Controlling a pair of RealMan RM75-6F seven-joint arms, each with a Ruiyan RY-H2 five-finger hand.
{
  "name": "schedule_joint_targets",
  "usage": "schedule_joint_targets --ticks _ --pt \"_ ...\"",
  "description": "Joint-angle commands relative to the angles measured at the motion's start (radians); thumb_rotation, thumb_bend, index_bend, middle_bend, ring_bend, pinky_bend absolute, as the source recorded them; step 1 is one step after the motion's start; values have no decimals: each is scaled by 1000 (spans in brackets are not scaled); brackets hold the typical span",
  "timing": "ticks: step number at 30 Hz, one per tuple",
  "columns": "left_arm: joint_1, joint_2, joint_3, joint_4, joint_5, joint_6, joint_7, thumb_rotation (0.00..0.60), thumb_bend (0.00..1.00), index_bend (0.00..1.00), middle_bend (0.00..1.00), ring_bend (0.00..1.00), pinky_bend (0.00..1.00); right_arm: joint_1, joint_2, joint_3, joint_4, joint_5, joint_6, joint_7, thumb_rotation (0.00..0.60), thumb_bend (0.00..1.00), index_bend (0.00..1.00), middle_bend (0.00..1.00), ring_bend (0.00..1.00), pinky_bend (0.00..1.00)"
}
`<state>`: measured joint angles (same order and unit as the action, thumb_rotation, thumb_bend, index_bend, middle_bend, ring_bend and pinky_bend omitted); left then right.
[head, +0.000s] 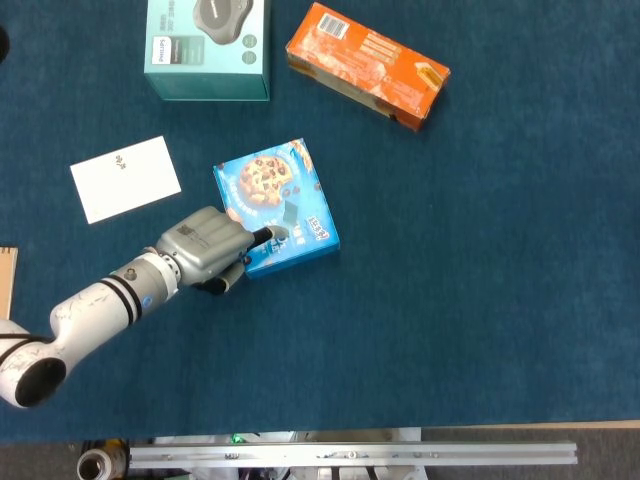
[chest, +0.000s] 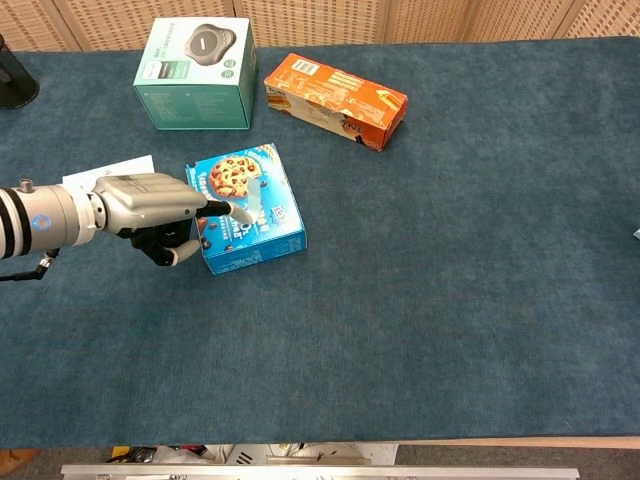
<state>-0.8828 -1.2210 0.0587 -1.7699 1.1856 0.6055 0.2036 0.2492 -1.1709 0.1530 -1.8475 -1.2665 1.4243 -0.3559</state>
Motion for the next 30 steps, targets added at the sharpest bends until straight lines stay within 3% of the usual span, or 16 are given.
schedule_joint_targets --ticks 1,30 --pt "1 3 0 -5 -1 4 1 600 668 96 981 1000 975 0 0 0 0 0 -2 2 600 452 470 916 1000 1000" --pt "-16 -6 -14 -5 -18 6 -2 600 667 96 977 1000 975 -12 -1 5 9 1 -3 15 600 452 470 917 1000 1000"
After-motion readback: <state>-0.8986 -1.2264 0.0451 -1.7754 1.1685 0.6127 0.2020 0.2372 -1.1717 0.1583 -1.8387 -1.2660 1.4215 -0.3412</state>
